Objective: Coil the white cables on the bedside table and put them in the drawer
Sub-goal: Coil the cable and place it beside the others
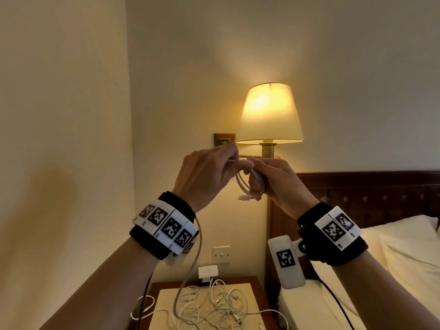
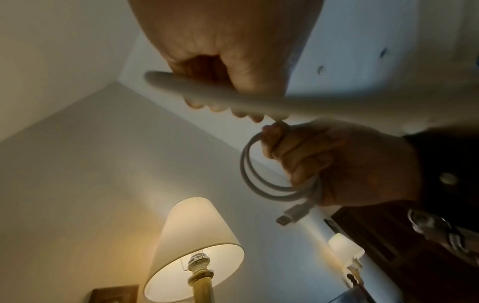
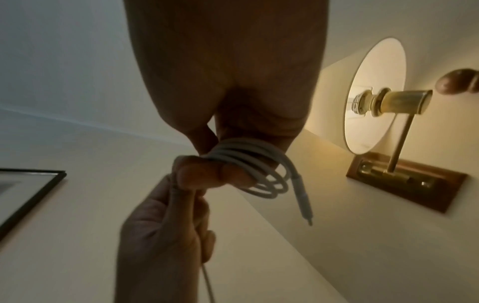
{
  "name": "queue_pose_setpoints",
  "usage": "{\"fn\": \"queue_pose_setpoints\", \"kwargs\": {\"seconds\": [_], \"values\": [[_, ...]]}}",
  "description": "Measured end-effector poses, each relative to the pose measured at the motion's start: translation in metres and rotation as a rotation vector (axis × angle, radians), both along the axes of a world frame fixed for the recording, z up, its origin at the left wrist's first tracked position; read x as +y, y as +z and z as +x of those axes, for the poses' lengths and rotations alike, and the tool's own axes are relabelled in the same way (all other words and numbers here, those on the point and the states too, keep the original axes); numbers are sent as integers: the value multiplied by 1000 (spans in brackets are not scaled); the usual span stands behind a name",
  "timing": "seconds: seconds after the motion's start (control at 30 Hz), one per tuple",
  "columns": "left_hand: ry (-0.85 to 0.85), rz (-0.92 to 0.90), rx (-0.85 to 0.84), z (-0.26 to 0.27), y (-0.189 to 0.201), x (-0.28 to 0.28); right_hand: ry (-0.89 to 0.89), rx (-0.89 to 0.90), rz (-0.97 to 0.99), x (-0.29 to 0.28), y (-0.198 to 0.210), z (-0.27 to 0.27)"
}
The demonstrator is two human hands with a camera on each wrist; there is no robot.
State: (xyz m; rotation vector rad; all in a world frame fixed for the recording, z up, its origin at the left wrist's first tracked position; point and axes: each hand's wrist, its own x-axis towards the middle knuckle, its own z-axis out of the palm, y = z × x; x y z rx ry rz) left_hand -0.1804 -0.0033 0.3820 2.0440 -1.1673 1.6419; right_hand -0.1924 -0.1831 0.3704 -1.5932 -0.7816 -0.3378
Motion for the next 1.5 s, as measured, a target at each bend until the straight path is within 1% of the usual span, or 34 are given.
{"fn": "queue_pose_setpoints", "kwargs": {"seconds": [0.07, 0.13, 0.2, 0.3, 0.33, 0.37, 0.43, 0.47, 0.6, 0.7, 0.77, 0.87, 0.93, 1.0, 1.07, 1.13, 1.17, 1.23, 1.3, 1.4, 1.5], "values": [[-93, -86, 193, 0, 0, 0, 62, 66, 26, 2, 1, -4], [-190, -166, 454, -1, -5, -2, 107, 125, 45, 4, 1, -6], [-261, -166, 671, -3, -11, 0, 157, 185, 58, 4, -2, -6], [-460, -204, 1069, -10, -15, 8, 281, 299, 85, 4, -8, -6], [-509, -220, 1158, -12, -15, 11, 342, 344, 97, 5, -9, -6], [-534, -232, 1185, -13, -15, 12, 410, 388, 114, 6, -10, -5], [-547, -261, 1138, -14, -17, 11, 533, 452, 149, 10, -11, -5], [-550, -282, 1109, -15, -17, 10, 566, 466, 166, 12, -11, -5], [-523, -376, 1001, -13, -23, 9, 563, 501, 244, 22, -16, -9], [-491, -401, 965, -9, -27, 13, 568, 532, 354, 24, -20, -8], [-454, -420, 984, -4, -33, 20, 578, 529, 436, 17, -20, -4], [-392, -451, 1056, 6, -51, 34, 568, 526, 451, 8, -21, -1], [-372, -410, 1126, 12, -65, 42, 554, 526, 460, 4, -24, 0], [-362, -365, 1186, 15, -80, 51, 537, 508, 510, -3, -23, 2], [-323, -365, 1184, 19, -95, 61, 523, 488, 546, -12, -19, 4], [-244, -362, 1103, 20, -106, 65, 466, 475, 506, -17, -16, 3], [-175, -316, 1033, 19, -108, 63, 424, 459, 471, -16, -17, 3], [-29, -146, 891, 10, -105, 51, 359, 418, 392, -11, -19, 3], [75, 22, 752, -5, -94, 37, 281, 337, 287, -3, -22, 3], [131, 175, 525, -23, -78, 24, 67, 148, 108, 8, -24, 0], [114, 209, 328, -32, -70, 18, -62, 4, -34, 15, -26, -5]]}}
